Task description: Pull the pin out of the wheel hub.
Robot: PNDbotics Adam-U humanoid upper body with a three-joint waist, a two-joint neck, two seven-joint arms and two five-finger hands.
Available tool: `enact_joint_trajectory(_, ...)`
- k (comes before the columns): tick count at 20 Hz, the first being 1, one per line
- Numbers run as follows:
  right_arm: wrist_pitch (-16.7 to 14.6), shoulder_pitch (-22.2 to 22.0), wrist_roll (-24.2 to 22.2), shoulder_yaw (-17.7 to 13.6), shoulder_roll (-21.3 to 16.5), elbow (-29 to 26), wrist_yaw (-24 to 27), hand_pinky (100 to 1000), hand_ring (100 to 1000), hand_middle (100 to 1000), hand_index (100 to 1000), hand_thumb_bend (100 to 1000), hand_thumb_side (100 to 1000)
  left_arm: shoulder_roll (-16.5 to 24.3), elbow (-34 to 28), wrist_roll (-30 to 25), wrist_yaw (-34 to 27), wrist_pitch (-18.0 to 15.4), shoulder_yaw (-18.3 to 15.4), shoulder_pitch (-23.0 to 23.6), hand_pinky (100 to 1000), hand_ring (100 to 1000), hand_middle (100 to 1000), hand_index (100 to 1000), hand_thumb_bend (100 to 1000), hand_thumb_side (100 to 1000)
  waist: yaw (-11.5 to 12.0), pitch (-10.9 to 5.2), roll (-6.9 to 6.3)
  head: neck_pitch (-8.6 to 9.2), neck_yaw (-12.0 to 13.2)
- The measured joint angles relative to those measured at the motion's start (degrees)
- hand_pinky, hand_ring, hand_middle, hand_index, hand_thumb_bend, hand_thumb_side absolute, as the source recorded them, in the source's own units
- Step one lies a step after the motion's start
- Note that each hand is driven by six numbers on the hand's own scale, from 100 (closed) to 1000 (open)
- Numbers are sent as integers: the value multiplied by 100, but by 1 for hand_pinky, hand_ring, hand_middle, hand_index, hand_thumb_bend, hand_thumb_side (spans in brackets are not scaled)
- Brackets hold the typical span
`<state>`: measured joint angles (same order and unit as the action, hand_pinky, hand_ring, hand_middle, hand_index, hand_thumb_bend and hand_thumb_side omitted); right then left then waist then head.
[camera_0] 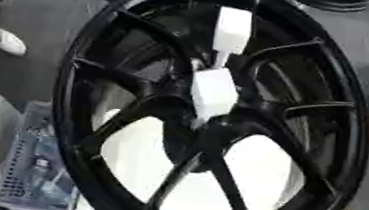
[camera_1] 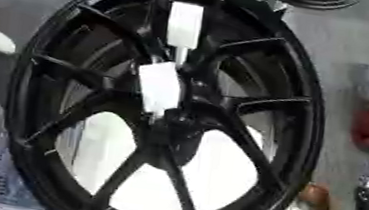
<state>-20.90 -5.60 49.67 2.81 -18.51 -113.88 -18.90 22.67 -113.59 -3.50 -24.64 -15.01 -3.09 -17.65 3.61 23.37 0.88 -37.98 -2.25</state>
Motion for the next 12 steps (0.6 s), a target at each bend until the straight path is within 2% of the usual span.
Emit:
enact_joint_trajectory(6,1,-1,1,-2,0,0,0,535,890,844,824,100,561,-1,0,-1,0,1,0,0,811,760,663,795,100,658,-1,-1,-2,0,-21)
enact_joint_trajectory(12,19,-106,19,-53,-65,0,-12,553,918,885,840,100,548,-1,0,-1,-1,1,0,2,811,761,664,796,100,657,-1,-5,0,13,-15)
